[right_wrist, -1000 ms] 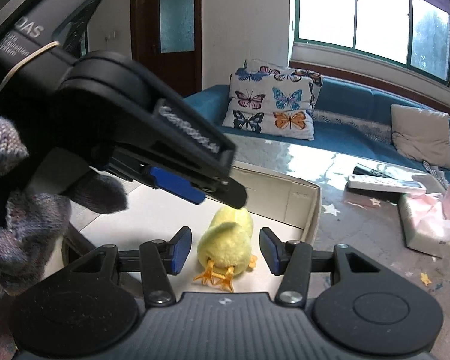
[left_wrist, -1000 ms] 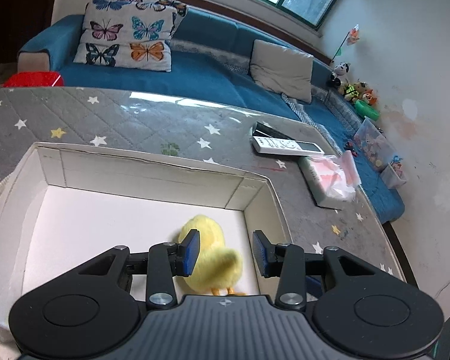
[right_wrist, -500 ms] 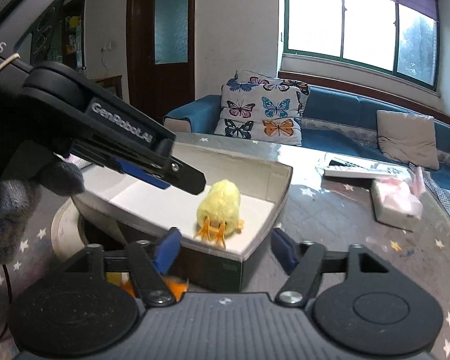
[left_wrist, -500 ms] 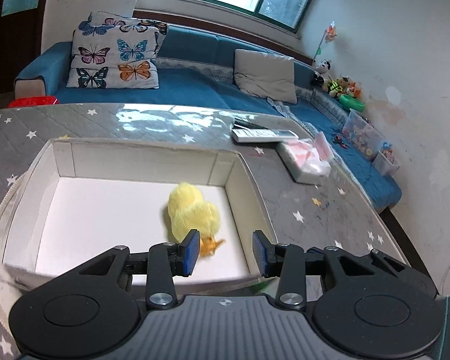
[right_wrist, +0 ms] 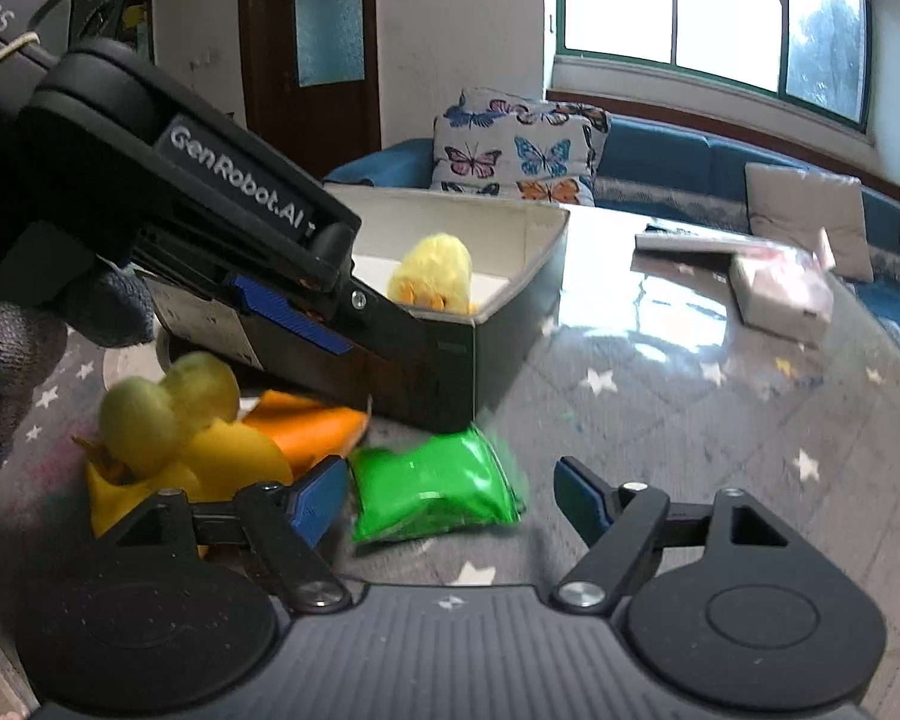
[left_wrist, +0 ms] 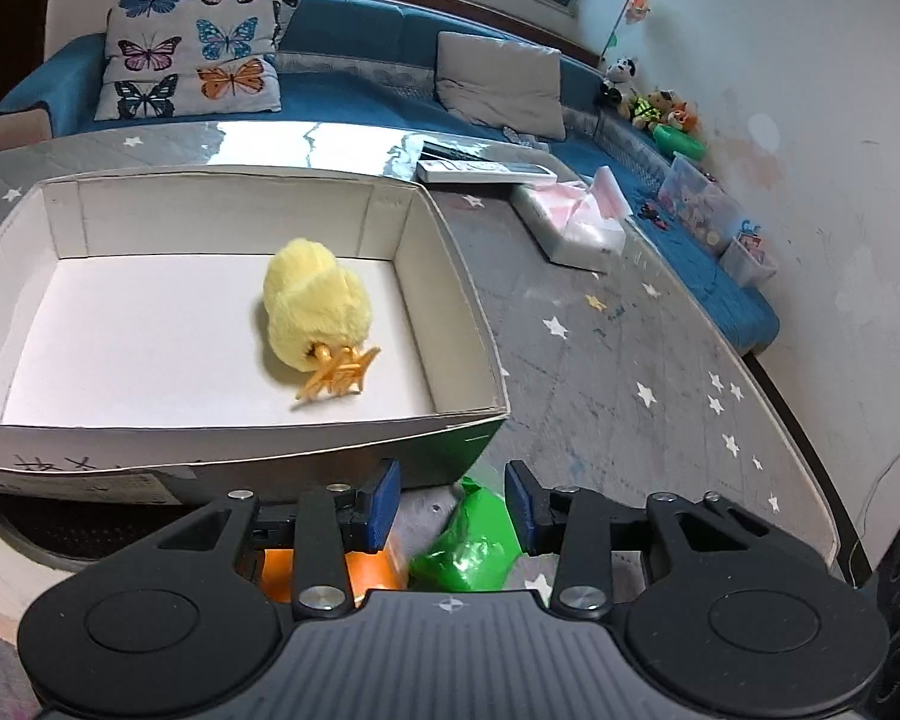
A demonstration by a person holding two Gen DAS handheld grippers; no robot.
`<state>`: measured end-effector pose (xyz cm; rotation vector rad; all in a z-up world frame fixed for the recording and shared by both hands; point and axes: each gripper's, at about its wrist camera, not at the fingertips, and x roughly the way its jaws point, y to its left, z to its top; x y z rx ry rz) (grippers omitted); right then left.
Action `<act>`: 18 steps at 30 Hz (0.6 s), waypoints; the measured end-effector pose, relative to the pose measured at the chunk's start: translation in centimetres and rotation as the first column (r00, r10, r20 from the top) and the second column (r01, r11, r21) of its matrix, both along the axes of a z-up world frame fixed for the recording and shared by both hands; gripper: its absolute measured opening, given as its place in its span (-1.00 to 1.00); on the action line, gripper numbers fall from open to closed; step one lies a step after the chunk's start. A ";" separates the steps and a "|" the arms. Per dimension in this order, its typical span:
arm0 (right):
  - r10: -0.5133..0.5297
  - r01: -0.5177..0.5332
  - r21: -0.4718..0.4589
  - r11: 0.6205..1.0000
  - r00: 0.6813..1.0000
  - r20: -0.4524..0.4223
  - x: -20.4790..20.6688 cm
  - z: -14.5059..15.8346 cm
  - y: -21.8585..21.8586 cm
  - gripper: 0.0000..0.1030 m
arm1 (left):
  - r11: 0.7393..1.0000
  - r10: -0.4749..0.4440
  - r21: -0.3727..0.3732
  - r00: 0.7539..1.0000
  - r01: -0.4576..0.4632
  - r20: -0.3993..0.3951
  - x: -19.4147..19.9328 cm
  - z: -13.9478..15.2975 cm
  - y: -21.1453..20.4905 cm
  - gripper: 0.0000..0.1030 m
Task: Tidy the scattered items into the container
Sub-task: 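Withdraw both grippers and close them together on the green clay bag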
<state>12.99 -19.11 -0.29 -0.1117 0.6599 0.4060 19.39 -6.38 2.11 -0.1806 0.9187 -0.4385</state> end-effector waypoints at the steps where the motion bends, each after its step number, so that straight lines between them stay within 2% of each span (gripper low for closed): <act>1: -0.001 0.001 0.005 1.000 1.000 -0.007 0.1 -0.2 -0.1 0.51 | 1.000 -0.007 -0.001 1.000 0.007 -0.005 0.0 -0.1 -0.1 -0.20; 8: 0.001 0.000 0.014 1.000 0.999 -0.036 0.8 -1.5 0.2 0.54 | 0.997 -0.077 0.027 0.997 0.077 -0.024 0.4 -1.1 -1.9 -0.20; 18: 0.005 -0.004 0.026 1.000 0.999 -0.051 1.1 -2.3 0.5 0.49 | 0.992 -0.120 0.038 0.991 0.123 -0.058 0.6 -2.2 -2.6 -0.20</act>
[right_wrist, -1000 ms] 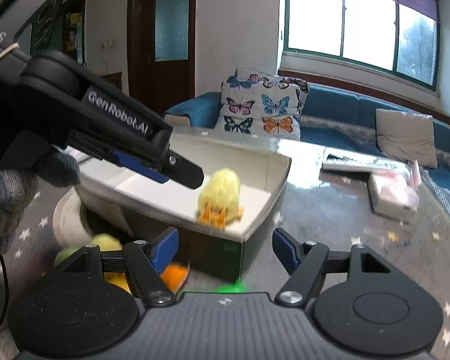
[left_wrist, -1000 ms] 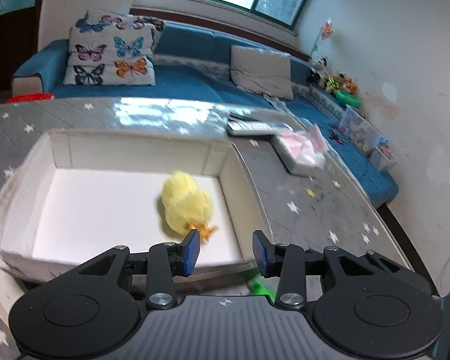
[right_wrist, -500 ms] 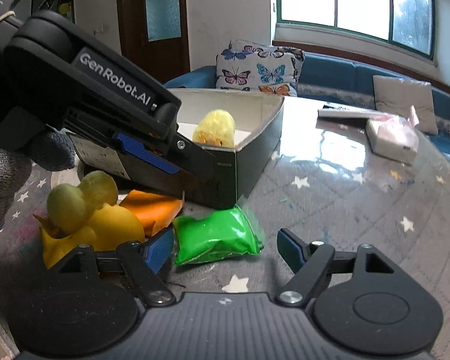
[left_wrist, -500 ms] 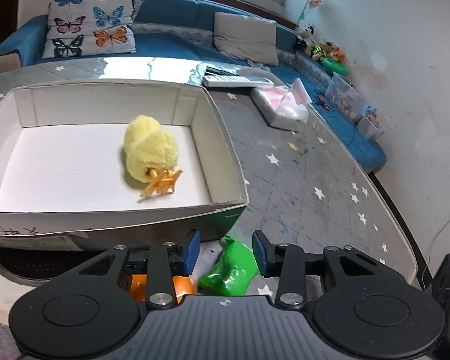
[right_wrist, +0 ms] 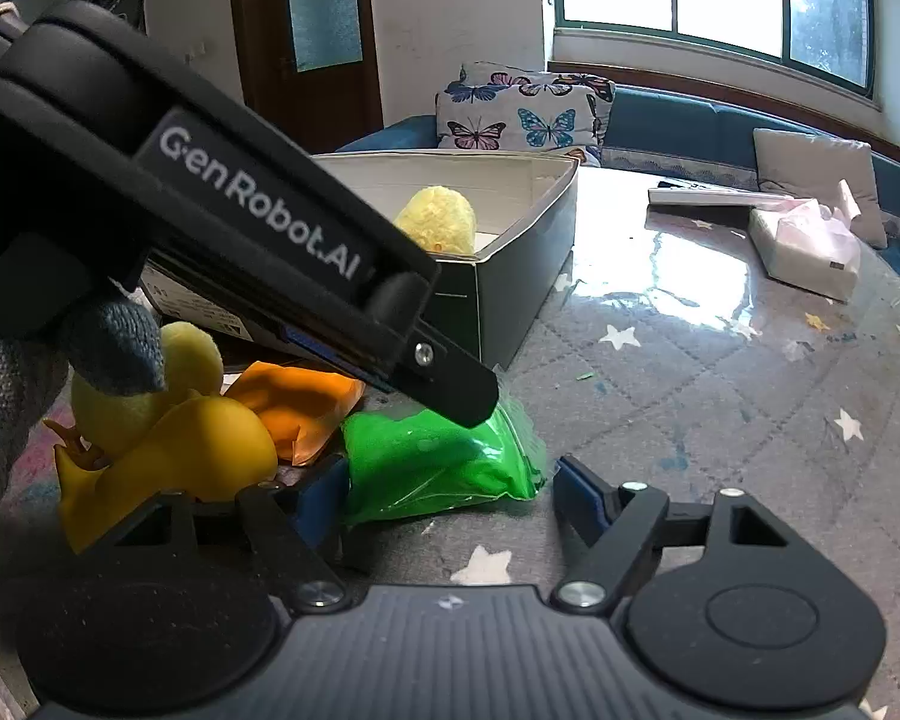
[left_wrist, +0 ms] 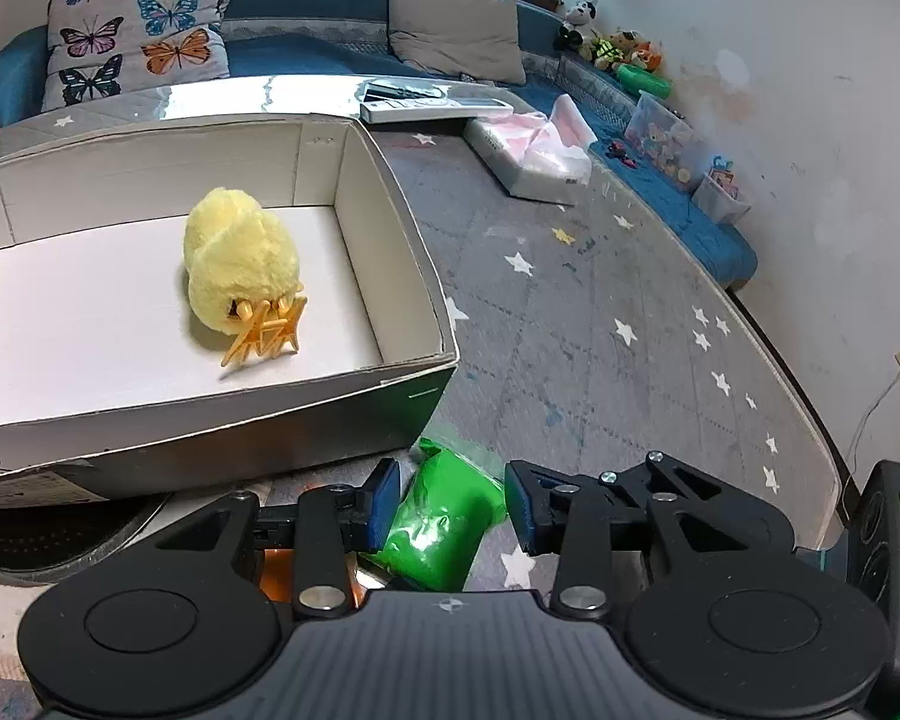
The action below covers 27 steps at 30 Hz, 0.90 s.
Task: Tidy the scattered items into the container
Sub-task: 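Withdraw both grippers and close them together on the green clay bag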
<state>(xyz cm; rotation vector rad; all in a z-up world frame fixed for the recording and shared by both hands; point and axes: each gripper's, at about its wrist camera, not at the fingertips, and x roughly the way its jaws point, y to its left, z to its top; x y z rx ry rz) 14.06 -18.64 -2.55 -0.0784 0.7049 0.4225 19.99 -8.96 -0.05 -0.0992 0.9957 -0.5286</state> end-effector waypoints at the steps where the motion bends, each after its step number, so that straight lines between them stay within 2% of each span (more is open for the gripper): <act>1: 0.000 0.000 0.001 1.000 1.000 0.001 0.0 0.0 0.0 0.44 | 1.000 -0.006 0.004 1.000 0.006 -0.003 0.0 -0.1 -0.1 -0.20; 5: 0.007 -0.007 0.003 1.000 1.000 0.001 -0.2 0.0 0.0 0.36 | 0.999 -0.029 0.023 1.000 0.029 -0.001 0.0 -0.4 -0.4 -0.20; 16: 0.019 -0.019 0.000 1.000 1.000 0.007 -0.5 0.0 0.3 0.33 | 0.993 -0.078 0.085 0.997 0.077 0.013 0.0 -1.1 -1.2 -0.20; 22: 0.015 -0.015 0.004 1.000 1.000 0.012 -0.6 0.0 0.3 0.31 | 0.995 -0.073 0.065 0.997 0.072 0.017 0.0 -1.3 -1.1 -0.22; 25: 0.014 -0.014 0.005 1.000 1.000 0.012 -0.6 0.1 0.3 0.29 | 0.995 -0.077 0.062 0.996 0.075 0.033 -0.3 -1.2 -1.0 -0.31; 27: 0.014 -0.014 0.000 1.000 1.000 0.011 -0.7 0.1 0.3 0.28 | 0.996 -0.073 0.054 0.997 0.071 0.037 -0.4 -1.0 -0.8 -0.48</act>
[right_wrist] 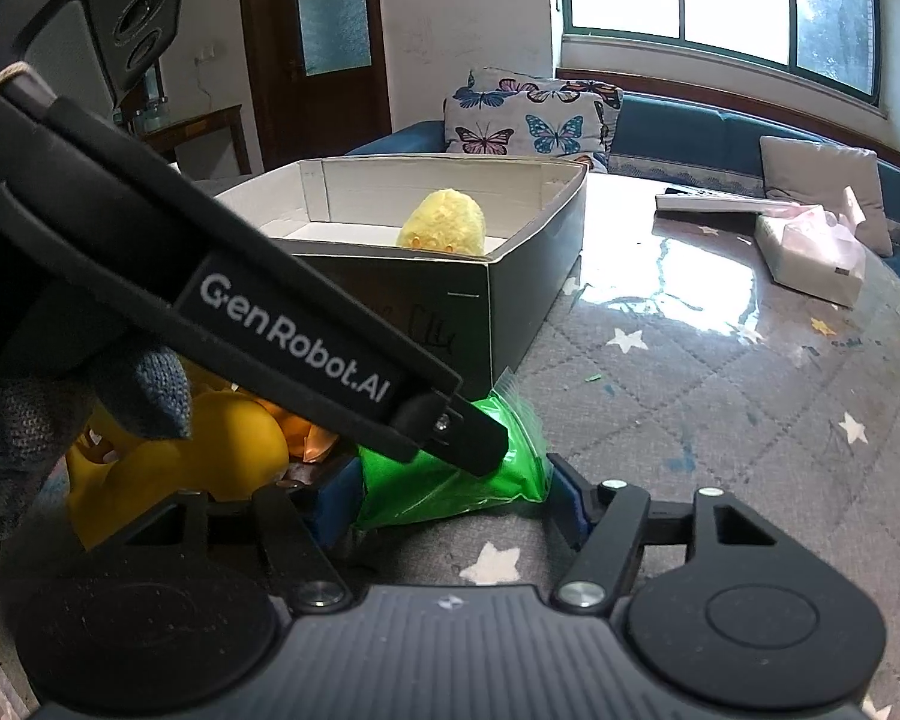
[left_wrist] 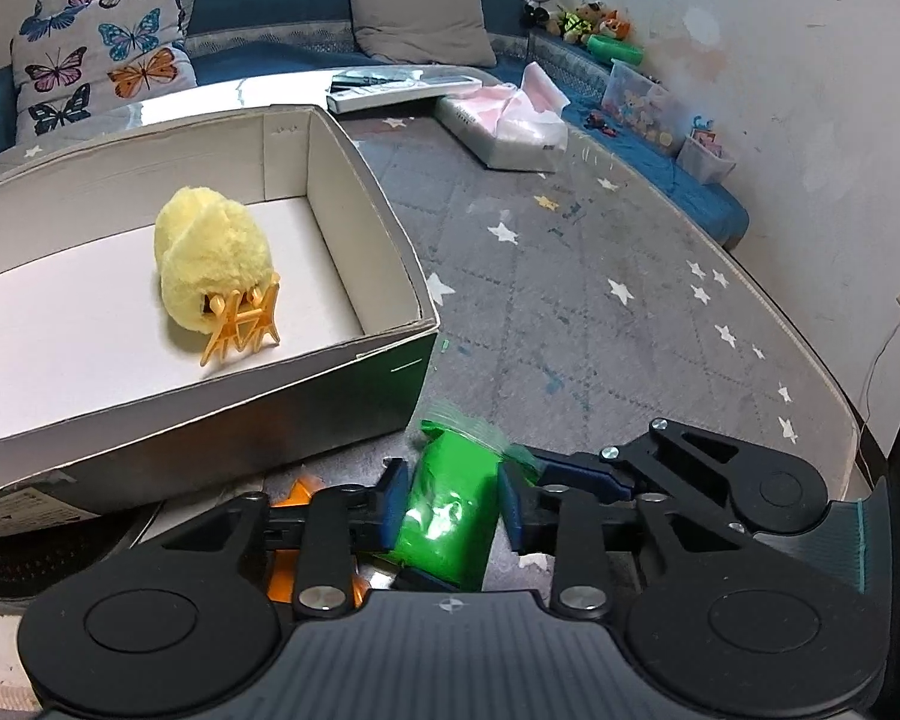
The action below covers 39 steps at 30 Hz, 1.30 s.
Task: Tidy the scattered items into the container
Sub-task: 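Withdraw both grippers and close them together on the green clay bag, then carry the green bag with both grippers and release it in the box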
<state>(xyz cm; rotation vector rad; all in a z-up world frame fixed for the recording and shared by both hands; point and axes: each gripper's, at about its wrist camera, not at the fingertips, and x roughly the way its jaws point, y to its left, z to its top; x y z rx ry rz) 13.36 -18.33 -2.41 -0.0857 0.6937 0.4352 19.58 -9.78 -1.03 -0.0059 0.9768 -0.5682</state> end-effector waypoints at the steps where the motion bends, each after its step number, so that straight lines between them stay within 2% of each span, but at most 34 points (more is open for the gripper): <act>1: -0.002 0.002 -0.003 1.000 1.000 0.000 -0.1 0.1 0.0 0.28 | 1.000 0.003 -0.008 1.000 -0.003 0.000 0.0 0.2 0.1 -0.51; 5: -0.002 0.002 -0.007 1.000 1.000 0.016 -0.6 0.7 0.0 0.27 | 1.000 -0.022 -0.006 0.999 0.023 0.037 -0.7 1.0 0.0 -0.53; 7: 0.000 0.000 -0.006 1.000 1.000 0.020 -0.7 0.9 0.1 0.27 | 0.999 -0.039 0.006 0.998 0.038 0.050 -1.0 1.1 -0.1 -0.46; 9: 0.006 -0.006 -0.008 1.000 1.000 0.020 -0.8 1.0 0.1 0.27 | 0.999 -0.044 0.008 0.998 0.044 0.040 -1.0 1.1 -0.1 -0.38; 15: 0.020 -0.019 -0.029 0.999 1.000 0.013 -1.1 0.5 0.6 0.26 | 0.998 -0.055 0.043 0.998 0.055 0.011 -1.0 0.2 -0.5 -0.37; 24: 0.024 -0.024 -0.035 0.999 1.000 0.009 -1.3 0.5 0.6 0.24 | 0.995 -0.084 0.058 0.996 0.082 0.022 -1.6 0.1 -0.7 -0.35; 28: 0.032 -0.031 -0.048 0.998 0.999 0.036 -1.8 1.2 0.8 0.23 | 0.996 -0.086 0.041 0.995 0.084 0.050 -2.2 1.3 -0.3 -0.36; 33: 0.050 -0.044 -0.061 0.997 0.993 0.110 -2.4 3.6 0.8 0.23 | 0.996 -0.083 0.018 0.989 0.082 0.123 -2.8 4.1 0.1 -0.36; 39: 0.086 -0.069 -0.094 0.993 0.978 0.192 -1.0 6.2 1.3 0.23 | 0.999 -0.033 -0.011 0.981 0.036 0.193 -1.5 6.7 0.8 -0.36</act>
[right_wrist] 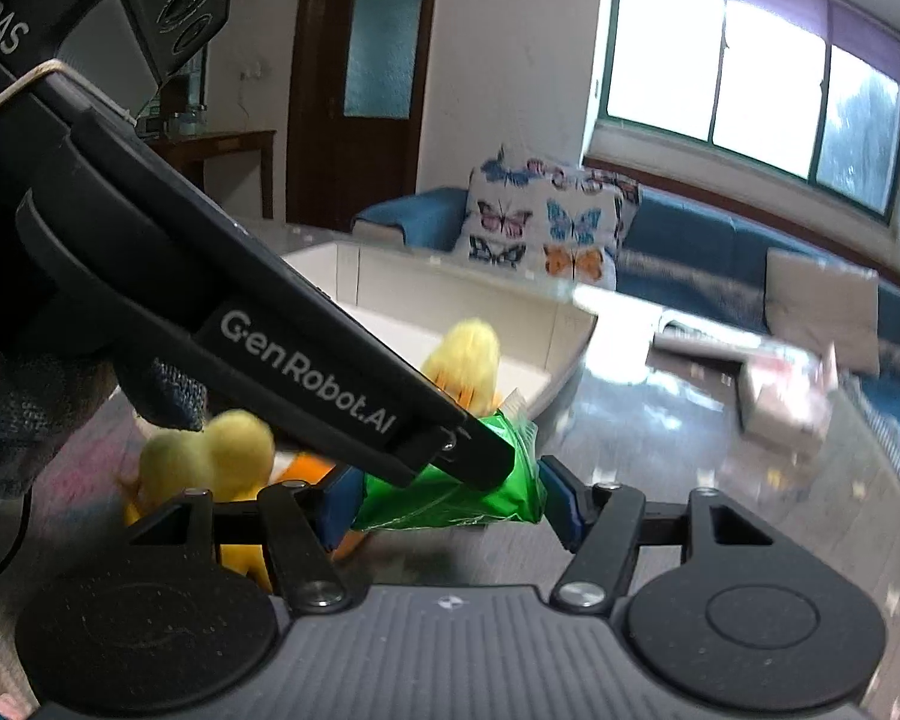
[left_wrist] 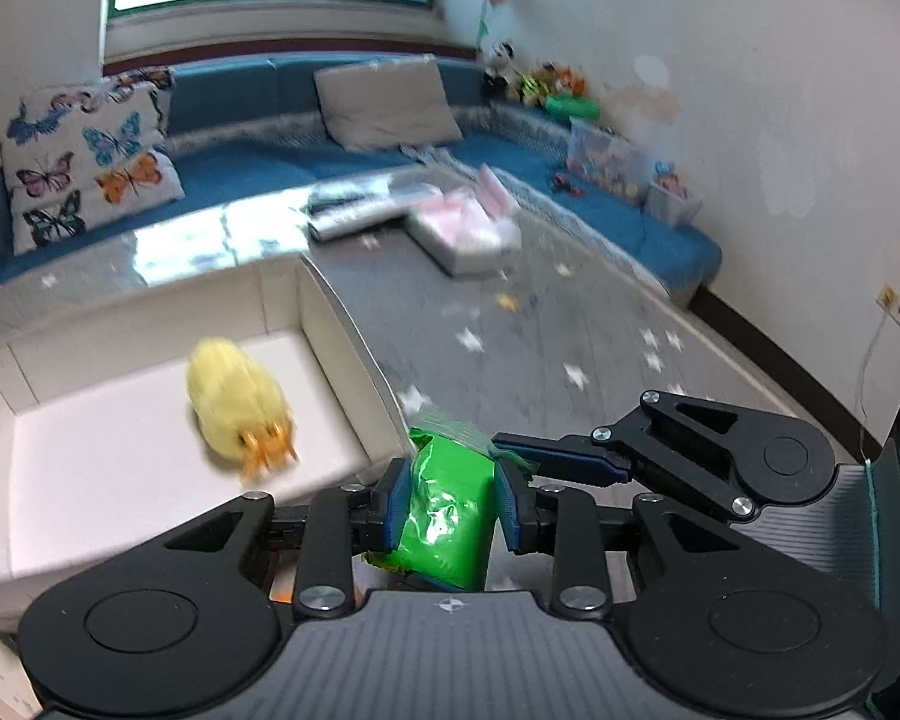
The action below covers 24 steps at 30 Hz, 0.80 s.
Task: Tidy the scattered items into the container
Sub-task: 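Carry the green bag with both grippers and release it in the box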
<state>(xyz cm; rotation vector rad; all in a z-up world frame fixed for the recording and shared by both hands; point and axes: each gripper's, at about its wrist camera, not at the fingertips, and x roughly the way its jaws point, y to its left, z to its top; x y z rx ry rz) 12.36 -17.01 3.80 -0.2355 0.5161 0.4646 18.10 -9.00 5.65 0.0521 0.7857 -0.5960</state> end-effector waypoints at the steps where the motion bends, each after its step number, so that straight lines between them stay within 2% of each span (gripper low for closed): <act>1: 0.008 -0.007 -0.004 1.000 1.000 0.013 0.5 0.3 0.1 0.23 | 1.000 0.011 -0.003 1.000 -0.011 0.006 0.5 0.3 0.1 -0.36; 5: 0.036 -0.034 -0.032 0.999 0.998 0.050 2.9 0.9 0.9 0.23 | 0.998 0.057 -0.026 0.998 -0.057 0.011 2.7 0.8 0.7 -0.36; 11: 0.061 -0.061 -0.009 0.998 0.997 0.054 6.2 0.6 1.6 0.23 | 0.991 0.117 -0.061 0.993 -0.118 -0.025 6.0 0.5 2.0 -0.37; 24: 0.087 -0.088 0.040 0.995 0.996 0.008 9.8 -2.1 1.0 0.24 | 0.981 0.180 -0.058 0.980 -0.185 -0.081 9.0 -1.7 2.9 -0.37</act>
